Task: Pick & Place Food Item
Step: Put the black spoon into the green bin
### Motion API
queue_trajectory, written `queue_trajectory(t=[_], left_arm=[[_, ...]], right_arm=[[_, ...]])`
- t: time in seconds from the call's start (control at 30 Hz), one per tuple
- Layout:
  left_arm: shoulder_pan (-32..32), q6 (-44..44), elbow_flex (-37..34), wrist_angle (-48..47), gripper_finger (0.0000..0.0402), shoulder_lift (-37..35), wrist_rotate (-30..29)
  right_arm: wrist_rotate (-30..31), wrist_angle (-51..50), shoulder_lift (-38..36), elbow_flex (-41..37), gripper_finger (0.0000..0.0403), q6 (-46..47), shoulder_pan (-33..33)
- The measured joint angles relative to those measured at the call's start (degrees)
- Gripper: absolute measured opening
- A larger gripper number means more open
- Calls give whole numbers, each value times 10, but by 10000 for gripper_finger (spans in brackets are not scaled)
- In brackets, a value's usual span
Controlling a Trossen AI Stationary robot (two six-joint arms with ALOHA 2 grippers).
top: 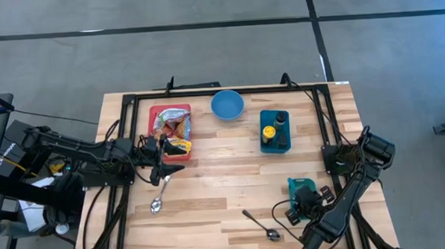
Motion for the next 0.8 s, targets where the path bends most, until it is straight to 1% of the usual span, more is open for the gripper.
queue_trajectory(t=[0.33, 0.6, 0.8], left_arm=[[0, 0, 0, 0, 286, 0, 0], [0, 0, 0, 0, 286, 0, 0], [0, 0, 0, 0, 286, 0, 0]], right_arm=[[0, -17, 0, 36, 148, -13, 0], [0, -58, 0, 103, 142, -16, -7], [5, -49, 0, 161, 133, -77, -39]])
